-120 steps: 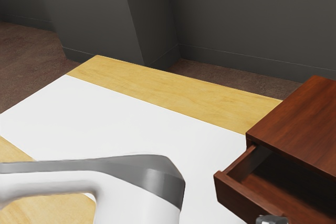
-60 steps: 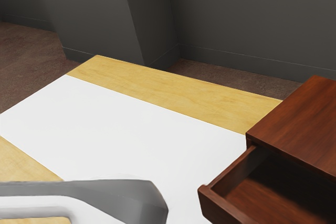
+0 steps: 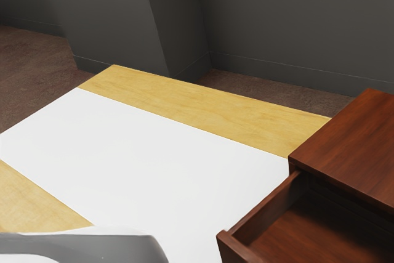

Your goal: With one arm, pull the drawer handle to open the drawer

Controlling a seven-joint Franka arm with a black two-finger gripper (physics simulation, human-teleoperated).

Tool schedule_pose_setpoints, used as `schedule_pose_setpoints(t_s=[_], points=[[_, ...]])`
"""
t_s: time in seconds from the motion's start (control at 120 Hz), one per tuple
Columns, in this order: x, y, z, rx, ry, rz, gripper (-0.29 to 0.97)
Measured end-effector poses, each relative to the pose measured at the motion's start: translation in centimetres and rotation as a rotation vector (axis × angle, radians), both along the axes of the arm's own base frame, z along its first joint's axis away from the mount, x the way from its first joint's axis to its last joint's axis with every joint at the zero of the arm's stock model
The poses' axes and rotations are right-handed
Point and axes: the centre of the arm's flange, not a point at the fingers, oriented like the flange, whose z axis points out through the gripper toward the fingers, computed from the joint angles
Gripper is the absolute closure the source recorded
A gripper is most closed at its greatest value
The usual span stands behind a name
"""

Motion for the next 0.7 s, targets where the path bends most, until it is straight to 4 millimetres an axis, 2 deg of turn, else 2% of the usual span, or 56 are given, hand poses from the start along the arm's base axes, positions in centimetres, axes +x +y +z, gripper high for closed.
schedule_pose_setpoints(t_s=[0.183, 0.275, 0.475, 0.525, 0.608, 0.65, 0.7], points=[[-1.5, 0.0, 0.3, -0.013, -0.006, -0.012, 0.08], [-1.7, 0.1, 0.1, -0.013, -0.005, -0.011, -0.01], [-2.4, 0.5, 0.3, -0.023, -0.007, -0.009, 0.0], [-2.7, 0.1, 3.1, -0.054, -0.034, -0.003, 0.0], [-3.4, -1.0, 11.4, -0.139, -0.048, 0.054, 0.0], [-2.5, 0.1, 15.6, -0.195, -0.003, 0.141, 0.0], [-0.5, 2.3, 19.5, -0.254, 0.086, 0.261, 0.0]])
